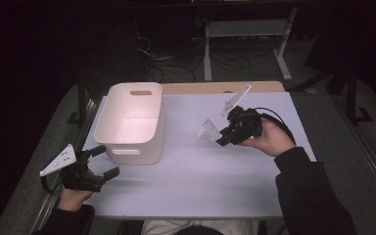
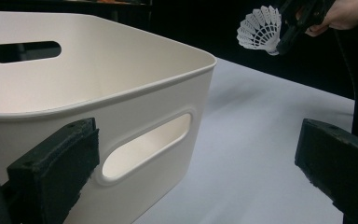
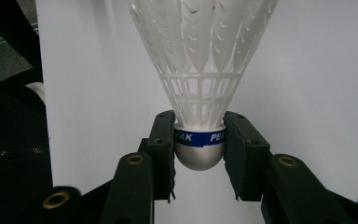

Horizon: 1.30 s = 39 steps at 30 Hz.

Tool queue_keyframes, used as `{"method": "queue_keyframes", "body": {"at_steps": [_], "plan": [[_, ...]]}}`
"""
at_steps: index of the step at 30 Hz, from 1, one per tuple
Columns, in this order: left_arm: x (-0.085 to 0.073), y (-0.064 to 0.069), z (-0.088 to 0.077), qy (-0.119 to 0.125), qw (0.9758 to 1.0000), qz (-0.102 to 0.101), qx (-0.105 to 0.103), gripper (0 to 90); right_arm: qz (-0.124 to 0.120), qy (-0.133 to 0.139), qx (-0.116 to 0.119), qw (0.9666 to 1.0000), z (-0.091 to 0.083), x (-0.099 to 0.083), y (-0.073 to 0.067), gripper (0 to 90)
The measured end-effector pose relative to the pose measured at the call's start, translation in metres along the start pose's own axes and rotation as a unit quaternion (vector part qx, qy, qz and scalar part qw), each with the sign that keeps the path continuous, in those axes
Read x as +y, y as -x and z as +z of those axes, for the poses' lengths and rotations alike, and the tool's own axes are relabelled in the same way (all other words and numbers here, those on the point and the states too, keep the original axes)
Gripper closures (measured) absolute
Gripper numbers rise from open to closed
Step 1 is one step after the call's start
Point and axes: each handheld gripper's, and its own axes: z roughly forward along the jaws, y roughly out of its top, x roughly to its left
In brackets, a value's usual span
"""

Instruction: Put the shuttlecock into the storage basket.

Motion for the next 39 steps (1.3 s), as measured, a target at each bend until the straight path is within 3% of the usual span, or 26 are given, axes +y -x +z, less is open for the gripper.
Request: {"method": "queue_keyframes", "body": {"at_steps": [39], "plan": [[0.0,0.0,0.0,0.002,1.0,-0.001,-0.002,0.0,-0.045,0.03,0.017,0.9984,0.011,0.056,-0.007,64.4]]}}
